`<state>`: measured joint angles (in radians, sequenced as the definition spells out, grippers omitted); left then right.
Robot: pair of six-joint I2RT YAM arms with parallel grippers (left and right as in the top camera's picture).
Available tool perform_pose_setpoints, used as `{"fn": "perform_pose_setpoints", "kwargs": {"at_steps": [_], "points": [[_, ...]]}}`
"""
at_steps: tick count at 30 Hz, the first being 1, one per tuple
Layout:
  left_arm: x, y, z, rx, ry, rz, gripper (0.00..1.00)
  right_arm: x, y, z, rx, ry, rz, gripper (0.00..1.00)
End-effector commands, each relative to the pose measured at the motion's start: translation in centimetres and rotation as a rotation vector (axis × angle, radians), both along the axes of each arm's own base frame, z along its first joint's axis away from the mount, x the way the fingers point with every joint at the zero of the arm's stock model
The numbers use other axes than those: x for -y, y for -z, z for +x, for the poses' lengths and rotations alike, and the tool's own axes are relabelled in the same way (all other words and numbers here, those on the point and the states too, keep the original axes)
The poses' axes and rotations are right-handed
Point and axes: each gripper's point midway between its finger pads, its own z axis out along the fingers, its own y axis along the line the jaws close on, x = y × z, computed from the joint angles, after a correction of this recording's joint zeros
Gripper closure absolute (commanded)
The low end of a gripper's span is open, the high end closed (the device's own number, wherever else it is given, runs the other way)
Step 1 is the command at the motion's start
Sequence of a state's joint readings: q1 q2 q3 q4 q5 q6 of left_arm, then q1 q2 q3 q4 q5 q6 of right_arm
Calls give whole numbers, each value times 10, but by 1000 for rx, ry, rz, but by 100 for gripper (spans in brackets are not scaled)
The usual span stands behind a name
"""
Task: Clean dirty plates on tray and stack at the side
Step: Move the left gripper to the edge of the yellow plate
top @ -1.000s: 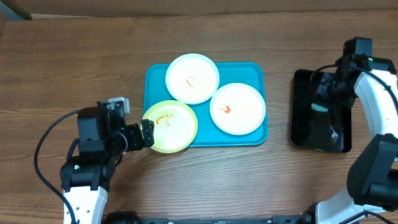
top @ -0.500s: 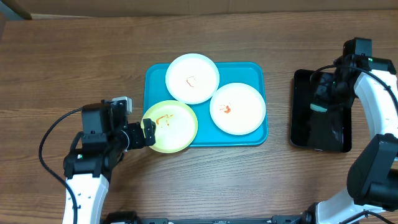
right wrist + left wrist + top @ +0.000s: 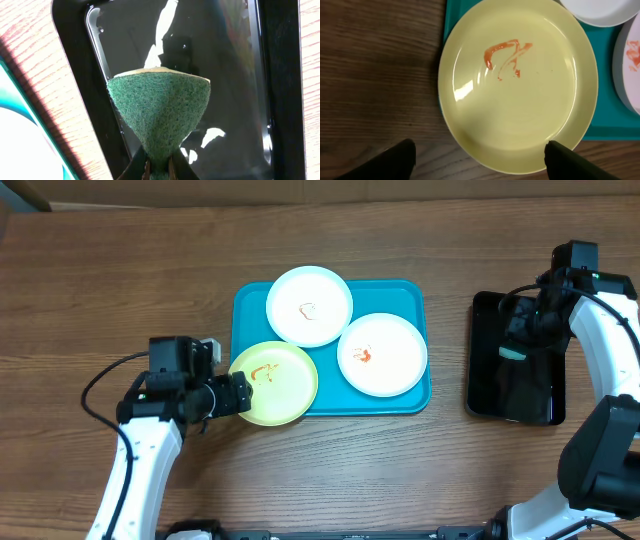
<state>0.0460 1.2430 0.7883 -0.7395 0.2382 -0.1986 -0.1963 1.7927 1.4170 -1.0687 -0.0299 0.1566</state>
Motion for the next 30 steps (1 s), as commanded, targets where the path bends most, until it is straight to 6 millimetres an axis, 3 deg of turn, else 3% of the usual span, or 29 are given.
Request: {"fn": "perform_pose_setpoints", "kwargs": {"at_steps": [1, 10, 12, 18, 30], "points": [[12, 0, 8, -25, -30, -92, 26, -2, -5, -1, 13, -11, 5, 96], [17, 28, 5, -158, -111, -153, 48, -3, -5, -2, 10, -12, 6, 96], [17, 31, 4, -172, -112, -152, 46, -3, -4, -2, 7, -12, 7, 96], [17, 32, 4, -176, -112, -152, 29, -3, -4, -3, 7, -11, 7, 96], [2, 36, 12, -150, -157, -74, 37, -3, -4, -4, 2, -11, 8, 96]]}}
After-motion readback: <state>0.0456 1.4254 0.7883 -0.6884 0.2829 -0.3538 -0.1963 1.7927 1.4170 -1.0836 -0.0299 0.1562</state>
